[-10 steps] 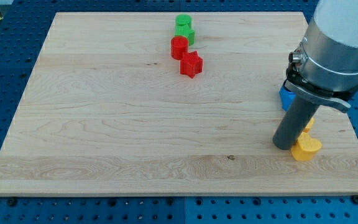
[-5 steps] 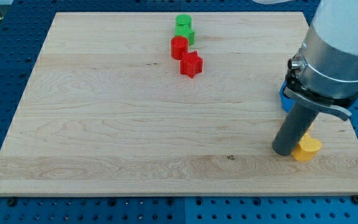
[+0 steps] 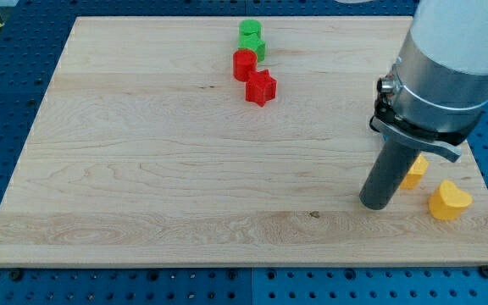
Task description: Move the yellow blocks to the bottom right
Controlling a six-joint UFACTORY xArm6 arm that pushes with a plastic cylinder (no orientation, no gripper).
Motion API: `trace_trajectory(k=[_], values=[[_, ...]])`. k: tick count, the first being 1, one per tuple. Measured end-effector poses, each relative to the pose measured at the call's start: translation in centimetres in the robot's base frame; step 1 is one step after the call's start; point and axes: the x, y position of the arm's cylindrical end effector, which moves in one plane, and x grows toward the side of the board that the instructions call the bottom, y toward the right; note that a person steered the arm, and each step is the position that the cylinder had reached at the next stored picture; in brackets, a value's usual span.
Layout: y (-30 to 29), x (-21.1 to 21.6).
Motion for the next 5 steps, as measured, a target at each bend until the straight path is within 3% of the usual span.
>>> trace_trajectory(k=[3, 5], values=[[0.0, -3.9], [1.3, -3.9]])
